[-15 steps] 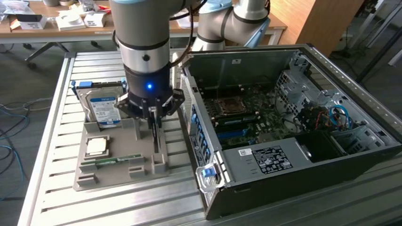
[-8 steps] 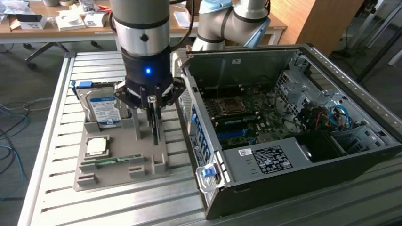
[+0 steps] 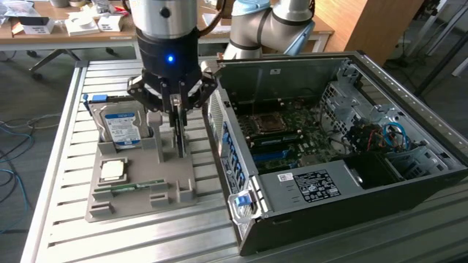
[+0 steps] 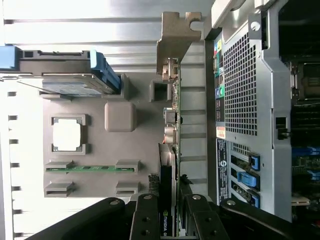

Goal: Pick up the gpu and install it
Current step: 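Pick up the gpu and move the gpu toward the slot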

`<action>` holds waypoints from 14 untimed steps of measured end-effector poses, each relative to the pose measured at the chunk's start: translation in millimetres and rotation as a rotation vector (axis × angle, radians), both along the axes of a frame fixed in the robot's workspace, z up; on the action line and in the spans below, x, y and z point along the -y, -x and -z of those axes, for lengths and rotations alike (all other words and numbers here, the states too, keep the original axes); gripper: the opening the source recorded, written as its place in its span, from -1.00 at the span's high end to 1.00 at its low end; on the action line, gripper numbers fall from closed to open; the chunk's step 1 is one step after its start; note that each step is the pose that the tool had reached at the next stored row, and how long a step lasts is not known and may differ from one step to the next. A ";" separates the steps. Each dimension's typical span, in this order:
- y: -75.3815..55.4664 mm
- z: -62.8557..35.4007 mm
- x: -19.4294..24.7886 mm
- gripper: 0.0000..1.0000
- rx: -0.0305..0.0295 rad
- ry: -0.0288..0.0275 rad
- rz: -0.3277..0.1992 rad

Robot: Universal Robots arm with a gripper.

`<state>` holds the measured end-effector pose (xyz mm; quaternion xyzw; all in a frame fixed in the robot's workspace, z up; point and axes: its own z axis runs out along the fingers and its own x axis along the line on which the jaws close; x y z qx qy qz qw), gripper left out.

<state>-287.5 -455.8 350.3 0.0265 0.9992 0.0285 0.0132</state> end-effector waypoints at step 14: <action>0.0 -51.7 0.0 0.48 -0.0001 0.0000 0.000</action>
